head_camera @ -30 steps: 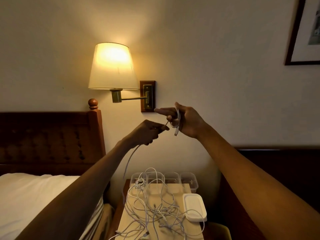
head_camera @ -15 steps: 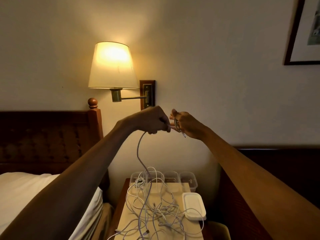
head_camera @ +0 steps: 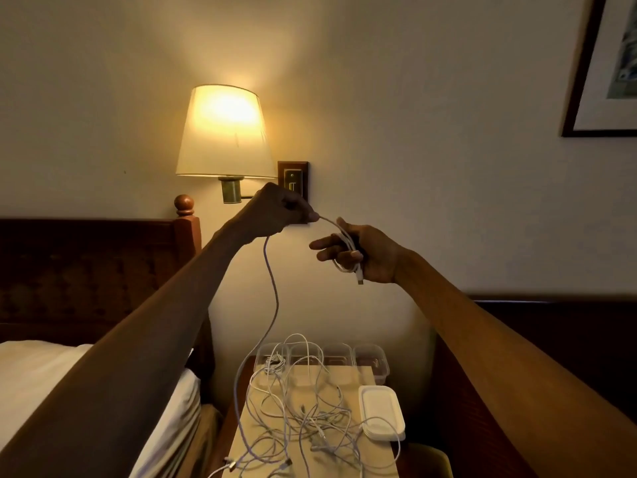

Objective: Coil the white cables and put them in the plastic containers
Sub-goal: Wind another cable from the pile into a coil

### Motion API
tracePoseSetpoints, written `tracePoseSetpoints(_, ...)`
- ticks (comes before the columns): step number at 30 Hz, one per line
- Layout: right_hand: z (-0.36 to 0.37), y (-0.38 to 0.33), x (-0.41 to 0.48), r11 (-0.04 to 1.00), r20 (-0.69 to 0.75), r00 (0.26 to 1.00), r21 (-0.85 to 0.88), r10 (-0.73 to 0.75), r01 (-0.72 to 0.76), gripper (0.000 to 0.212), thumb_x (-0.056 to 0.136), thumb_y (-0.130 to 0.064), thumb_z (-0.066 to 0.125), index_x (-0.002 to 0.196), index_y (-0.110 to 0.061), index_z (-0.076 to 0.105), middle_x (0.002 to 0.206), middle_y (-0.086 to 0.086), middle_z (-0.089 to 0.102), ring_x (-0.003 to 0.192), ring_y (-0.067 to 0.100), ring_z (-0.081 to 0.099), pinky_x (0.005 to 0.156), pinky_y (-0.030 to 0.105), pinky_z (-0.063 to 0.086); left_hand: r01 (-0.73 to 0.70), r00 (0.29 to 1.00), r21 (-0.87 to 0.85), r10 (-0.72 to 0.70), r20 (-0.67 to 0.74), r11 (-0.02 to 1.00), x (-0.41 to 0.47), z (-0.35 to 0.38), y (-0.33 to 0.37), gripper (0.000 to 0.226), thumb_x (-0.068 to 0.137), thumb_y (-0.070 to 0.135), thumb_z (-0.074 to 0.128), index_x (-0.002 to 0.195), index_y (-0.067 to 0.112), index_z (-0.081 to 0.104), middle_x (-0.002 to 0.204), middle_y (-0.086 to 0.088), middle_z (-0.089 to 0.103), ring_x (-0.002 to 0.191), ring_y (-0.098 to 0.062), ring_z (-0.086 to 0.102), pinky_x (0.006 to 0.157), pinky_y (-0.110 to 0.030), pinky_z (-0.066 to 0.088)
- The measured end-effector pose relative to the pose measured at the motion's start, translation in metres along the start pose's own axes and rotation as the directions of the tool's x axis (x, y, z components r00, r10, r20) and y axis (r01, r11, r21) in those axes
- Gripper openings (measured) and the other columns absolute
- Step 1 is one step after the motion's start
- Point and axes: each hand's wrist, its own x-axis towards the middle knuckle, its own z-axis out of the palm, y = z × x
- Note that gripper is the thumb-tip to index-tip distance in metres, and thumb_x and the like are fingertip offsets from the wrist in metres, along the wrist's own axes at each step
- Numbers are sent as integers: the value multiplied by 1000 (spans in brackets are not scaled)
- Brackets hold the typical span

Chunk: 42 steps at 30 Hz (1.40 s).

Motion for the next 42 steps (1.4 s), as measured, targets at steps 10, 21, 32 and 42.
tracePoseSetpoints(10, 1, -18, -2, 961, -50, 981, 197, -189, 196, 41, 105, -29, 33, 104, 1, 62, 72, 8, 65, 34, 6, 39, 37, 11, 34, 254, 965, -127, -243, 94, 959, -12, 33, -7, 18, 100, 15, 51, 95, 20, 68, 69, -7, 56, 55, -13, 49, 48, -22, 41)
tracePoseSetpoints(21, -8, -29, 20, 923, -321, 868, -198, -380, 331, 54, 106, -36, 26, 143, 1, 35, 148, 19, 42, 134, 32, 45, 111, 41, 36, 159, 901, 66, -172, 399, 985, -23, 66, 14, 27, 103, 12, 44, 116, 14, 68, 75, 2, 61, 54, -6, 49, 57, -22, 41)
tracePoseSetpoints(32, -9, -3, 23, 899, -283, 948, -438, -149, 11, 54, 104, -39, 34, 130, 7, 45, 135, 22, 52, 107, 35, 64, 83, 33, 57, 39, 890, 219, -133, 436, 975, -3, 6, 19, 16, 92, 27, 65, 97, 17, 77, 72, 7, 65, 55, -2, 52, 53, -17, 38)
tracePoseSetpoints(42, -5, 1, 10, 997, 139, 987, -38, 76, -71, 75, 103, -52, 20, 69, 0, 62, 66, 12, 63, 31, 9, 39, 36, 11, 31, -7, 991, 6, 6, 135, 1000, 4, -5, -3, 17, 87, 18, 72, 99, 7, 75, 81, 5, 69, 69, 3, 62, 59, -11, 46)
